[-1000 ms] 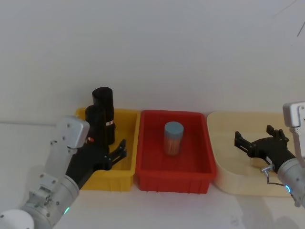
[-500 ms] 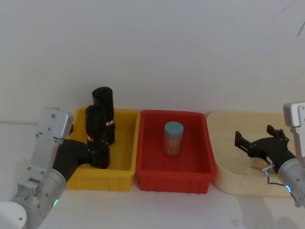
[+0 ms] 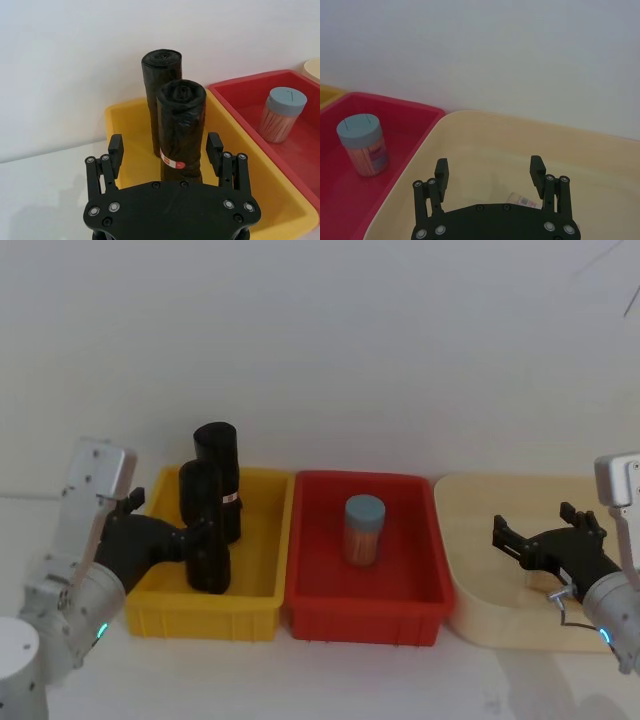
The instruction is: Pick up the garbage bag with the one hand and transfer it to the other hand.
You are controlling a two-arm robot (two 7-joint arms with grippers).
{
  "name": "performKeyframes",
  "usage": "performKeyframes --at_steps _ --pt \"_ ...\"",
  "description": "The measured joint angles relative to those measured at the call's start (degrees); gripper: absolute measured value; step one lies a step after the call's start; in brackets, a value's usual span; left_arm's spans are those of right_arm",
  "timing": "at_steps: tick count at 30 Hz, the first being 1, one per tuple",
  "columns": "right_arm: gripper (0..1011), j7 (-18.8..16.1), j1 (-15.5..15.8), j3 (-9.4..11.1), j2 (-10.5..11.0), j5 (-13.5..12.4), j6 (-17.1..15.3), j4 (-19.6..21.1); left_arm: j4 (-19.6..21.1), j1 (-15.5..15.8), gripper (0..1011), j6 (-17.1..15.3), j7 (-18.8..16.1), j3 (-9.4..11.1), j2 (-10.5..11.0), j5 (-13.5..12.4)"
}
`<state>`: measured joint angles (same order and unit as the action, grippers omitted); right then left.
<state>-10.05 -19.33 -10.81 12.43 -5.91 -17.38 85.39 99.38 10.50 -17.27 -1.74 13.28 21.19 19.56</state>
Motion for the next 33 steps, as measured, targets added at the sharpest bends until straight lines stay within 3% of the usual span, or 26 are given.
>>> performKeyframes --at_steps 11,26,29,33 --pt "999 0.0 0.0 0.0 0.0 0.0 0.0 0.0 -6.5 5.2 1002 -0.1 6.4 -0.2 0.0 2.4" --pt "999 0.0 0.0 0.0 0.0 0.0 0.0 0.0 -15.0 11.4 1001 -1.2 15.5 1.1 -0.7 6.5" --pt "999 0.0 0.0 0.0 0.0 0.0 0.0 0.0 -15.4 11.7 989 -1.3 16.0 1.2 -0.7 6.7" --pt "999 0.0 0.0 0.0 0.0 0.0 0.0 0.0 -16.7 12.6 885 -1.4 17.3 1.4 -0.8 7.4"
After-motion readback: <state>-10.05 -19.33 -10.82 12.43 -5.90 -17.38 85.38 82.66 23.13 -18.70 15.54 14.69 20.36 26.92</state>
